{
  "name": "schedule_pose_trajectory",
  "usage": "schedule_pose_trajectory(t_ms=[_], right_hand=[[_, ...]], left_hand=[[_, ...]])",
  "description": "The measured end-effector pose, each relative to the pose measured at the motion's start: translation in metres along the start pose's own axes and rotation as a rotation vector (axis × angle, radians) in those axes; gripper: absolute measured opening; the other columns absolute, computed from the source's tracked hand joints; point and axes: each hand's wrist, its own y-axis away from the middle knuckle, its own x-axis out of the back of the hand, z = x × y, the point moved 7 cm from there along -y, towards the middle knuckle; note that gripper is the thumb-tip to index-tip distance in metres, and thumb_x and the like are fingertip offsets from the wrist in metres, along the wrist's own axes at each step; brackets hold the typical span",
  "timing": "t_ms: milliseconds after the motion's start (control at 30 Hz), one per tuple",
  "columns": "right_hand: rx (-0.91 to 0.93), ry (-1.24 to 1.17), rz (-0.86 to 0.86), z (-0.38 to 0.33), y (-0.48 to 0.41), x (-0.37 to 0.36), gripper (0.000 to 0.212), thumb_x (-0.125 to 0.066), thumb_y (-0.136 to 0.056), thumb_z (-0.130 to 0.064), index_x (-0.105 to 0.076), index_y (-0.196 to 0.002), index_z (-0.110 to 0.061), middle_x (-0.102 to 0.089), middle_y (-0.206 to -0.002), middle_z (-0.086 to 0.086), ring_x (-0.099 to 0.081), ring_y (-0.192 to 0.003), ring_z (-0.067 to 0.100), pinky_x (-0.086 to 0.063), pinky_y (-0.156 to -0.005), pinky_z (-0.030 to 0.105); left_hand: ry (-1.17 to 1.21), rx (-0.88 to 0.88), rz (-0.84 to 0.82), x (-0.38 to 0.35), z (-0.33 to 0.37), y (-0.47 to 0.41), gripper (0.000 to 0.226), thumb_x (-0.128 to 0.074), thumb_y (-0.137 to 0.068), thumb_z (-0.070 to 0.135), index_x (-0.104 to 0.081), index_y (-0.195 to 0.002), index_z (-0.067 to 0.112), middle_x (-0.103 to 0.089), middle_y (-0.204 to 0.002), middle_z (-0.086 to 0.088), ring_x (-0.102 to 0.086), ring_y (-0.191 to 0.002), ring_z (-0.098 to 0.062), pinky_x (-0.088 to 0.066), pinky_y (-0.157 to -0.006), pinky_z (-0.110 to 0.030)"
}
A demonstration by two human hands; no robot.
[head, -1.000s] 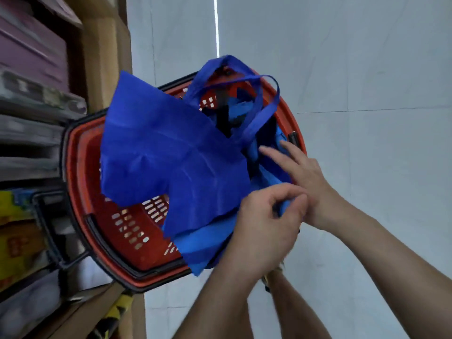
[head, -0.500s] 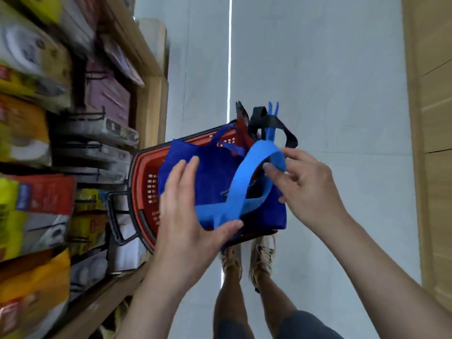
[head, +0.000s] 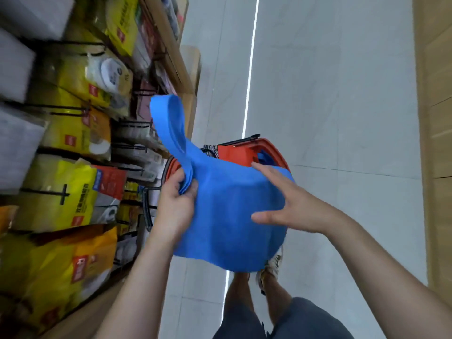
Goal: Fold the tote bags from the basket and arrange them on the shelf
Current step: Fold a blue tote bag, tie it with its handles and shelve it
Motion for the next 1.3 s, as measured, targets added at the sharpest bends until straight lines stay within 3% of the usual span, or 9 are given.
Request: schedule_pose_trajectory(t_ms=[100,233,400,567,700,967,1067,1167,1300], right_hand=[[-0.093,0.24,0.047,0.006,0.01,-0.008,0.11,-0.07,-0.063,-0.074,0.007,-0.141,-0.066,0.007,-0.164,-0.013,0.007,-0.15,0.01,-0.014,-0.121,0.05],[0.013,-0.049,0.133,-0.036,0.03,0.006,0.115,-0.071,-0.063,-0.075,0.007,-0.146,-0.06,0.001,-0.161,-0.025,-0.001,-0.149,0.0,-0.015,-0.123,0.043],[0.31,0.713,0.024,-0.112,0.047,-0.035,0.131,-0.078,-0.067,-0.061,0.034,-0.135,-0.057,0.025,-0.159,-0.014,0.01,-0.15,0.013,-0.013,-0.117,0.044],[0.724,0.287,0.506,-0.144,0.06,0.011,0.053,-0.056,-0.083,-0.006,-0.056,-0.135,-0.015,-0.063,-0.128,0.0,-0.057,-0.116,0.011,-0.042,-0.102,0.021],[0.509,-0.013,0.6,-0.15,0.058,0.045,0.029,-0.047,-0.089,-0.01,-0.071,-0.101,-0.023,-0.064,-0.076,-0.014,-0.053,-0.068,0.0,-0.044,-0.068,0.018],[0.074,-0.702,0.274,-0.149,0.056,0.06,0.029,-0.039,-0.091,0.006,-0.058,-0.081,-0.013,-0.054,-0.064,0.006,-0.052,-0.048,0.021,-0.045,-0.043,0.024],[-0.062,-0.75,0.133,-0.149,0.061,0.025,0.028,-0.037,-0.093,0.005,-0.055,-0.081,-0.014,-0.056,-0.048,0.001,-0.052,-0.033,0.009,-0.044,-0.036,0.017],[-0.141,-0.62,-0.014,-0.147,0.065,-0.025,0.029,-0.04,-0.093,-0.002,-0.061,-0.111,-0.009,-0.059,-0.065,0.008,-0.054,-0.045,0.013,-0.046,-0.04,0.017],[-0.109,-0.353,-0.176,-0.174,0.089,-0.089,0.013,-0.048,-0.095,-0.026,-0.057,-0.087,-0.021,-0.058,-0.074,0.003,-0.059,-0.051,0.011,-0.051,-0.052,0.022]], left_hand=[[0.325,0.189,0.127,0.019,-0.007,0.001,0.021,-0.045,-0.102,0.007,-0.064,-0.1,0.016,-0.072,-0.089,0.004,-0.067,-0.08,-0.014,-0.055,-0.071,-0.028],[0.4,0.154,0.276,0.033,0.011,0.013,0.014,-0.049,-0.099,0.004,-0.058,-0.108,0.011,-0.071,-0.094,-0.002,-0.069,-0.083,-0.018,-0.056,-0.076,-0.037],[0.583,0.203,0.35,0.017,0.045,0.042,0.022,-0.05,-0.093,-0.008,-0.047,-0.094,0.015,-0.061,-0.081,-0.01,-0.064,-0.067,-0.019,-0.055,-0.062,-0.034],[0.842,0.193,0.343,0.025,0.083,0.066,0.021,-0.047,-0.095,-0.007,-0.05,-0.093,0.014,-0.065,-0.083,-0.008,-0.07,-0.063,-0.014,-0.055,-0.05,-0.028],[0.946,0.036,0.109,0.024,0.117,0.104,0.022,-0.058,-0.095,0.021,-0.049,-0.113,0.013,-0.061,-0.121,-0.014,-0.07,-0.103,-0.027,-0.059,-0.082,-0.039],[-0.345,-0.202,-0.027,-0.01,0.084,0.251,0.116,-0.086,-0.056,0.055,-0.013,-0.145,0.053,-0.014,-0.155,0.032,-0.009,-0.141,0.014,-0.012,-0.116,-0.014],[-0.585,-0.288,0.293,0.008,0.054,0.29,0.085,-0.078,-0.071,0.042,-0.036,-0.145,0.041,-0.034,-0.148,0.023,-0.032,-0.136,0.003,-0.02,-0.113,-0.014],[-0.684,-0.221,0.574,0.04,0.026,0.338,0.046,-0.051,-0.08,0.028,-0.053,-0.125,0.039,-0.07,-0.114,0.016,-0.066,-0.102,-0.009,-0.056,-0.078,-0.029],[-1.003,-0.219,0.606,0.033,0.009,0.4,0.052,-0.041,-0.075,0.014,-0.051,-0.122,0.035,-0.068,-0.087,0.008,-0.068,-0.071,-0.018,-0.05,-0.043,-0.029]])
